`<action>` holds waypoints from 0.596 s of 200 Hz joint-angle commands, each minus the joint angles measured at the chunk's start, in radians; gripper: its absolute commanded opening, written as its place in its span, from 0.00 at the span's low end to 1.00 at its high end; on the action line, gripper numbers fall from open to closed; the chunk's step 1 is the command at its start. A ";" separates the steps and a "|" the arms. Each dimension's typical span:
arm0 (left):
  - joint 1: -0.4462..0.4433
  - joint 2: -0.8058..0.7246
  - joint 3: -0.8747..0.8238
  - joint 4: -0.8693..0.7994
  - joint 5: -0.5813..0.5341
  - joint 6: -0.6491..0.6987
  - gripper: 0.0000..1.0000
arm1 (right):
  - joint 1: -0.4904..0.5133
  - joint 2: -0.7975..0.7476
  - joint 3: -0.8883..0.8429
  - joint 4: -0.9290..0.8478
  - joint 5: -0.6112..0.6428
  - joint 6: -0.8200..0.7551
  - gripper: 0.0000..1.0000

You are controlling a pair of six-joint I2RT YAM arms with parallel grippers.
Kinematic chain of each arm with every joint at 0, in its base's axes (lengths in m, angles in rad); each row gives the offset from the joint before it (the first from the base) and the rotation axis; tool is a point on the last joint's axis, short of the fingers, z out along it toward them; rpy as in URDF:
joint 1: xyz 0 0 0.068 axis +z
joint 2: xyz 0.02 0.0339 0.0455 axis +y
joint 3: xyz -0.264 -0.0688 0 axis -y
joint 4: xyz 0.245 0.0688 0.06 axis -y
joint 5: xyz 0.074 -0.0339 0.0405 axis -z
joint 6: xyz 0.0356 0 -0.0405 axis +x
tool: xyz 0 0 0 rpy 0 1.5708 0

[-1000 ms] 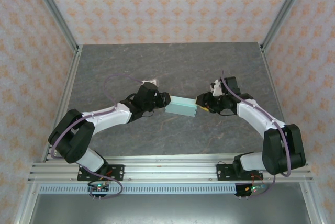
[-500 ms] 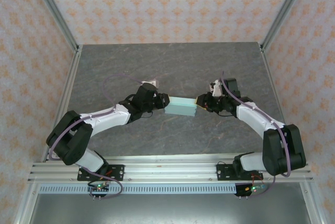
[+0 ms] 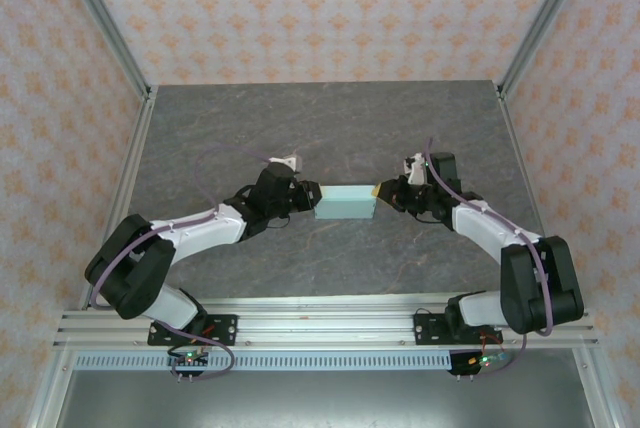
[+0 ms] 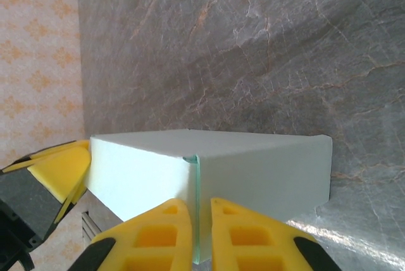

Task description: Fold the paper box

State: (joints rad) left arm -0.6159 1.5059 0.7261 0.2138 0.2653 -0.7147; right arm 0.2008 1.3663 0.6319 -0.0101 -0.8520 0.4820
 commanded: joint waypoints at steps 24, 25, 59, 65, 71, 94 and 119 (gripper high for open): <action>0.000 0.134 -0.149 -0.201 0.052 -0.041 0.17 | -0.004 0.120 -0.139 -0.150 0.259 0.035 0.07; 0.000 0.136 -0.149 -0.200 0.053 -0.041 0.17 | -0.004 0.120 -0.139 -0.149 0.259 0.034 0.07; 0.001 0.133 -0.157 -0.173 0.048 -0.061 0.13 | -0.004 0.107 -0.116 -0.164 0.264 0.025 0.06; 0.001 0.119 -0.153 -0.177 0.042 -0.061 0.13 | -0.005 0.101 -0.107 -0.174 0.265 0.020 0.06; 0.001 0.105 -0.143 -0.191 0.036 -0.054 0.13 | -0.005 0.093 -0.097 -0.177 0.265 0.018 0.06; 0.001 0.066 -0.078 -0.254 0.004 -0.020 0.17 | -0.002 0.082 -0.049 -0.186 0.254 0.012 0.06; 0.007 0.048 -0.018 -0.299 -0.036 0.018 0.26 | 0.014 0.070 -0.011 -0.196 0.265 0.007 0.07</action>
State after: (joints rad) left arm -0.6022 1.5116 0.7242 0.2749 0.2722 -0.7670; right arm 0.2066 1.3739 0.6495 0.0376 -0.8036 0.5144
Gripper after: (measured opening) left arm 0.231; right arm 0.073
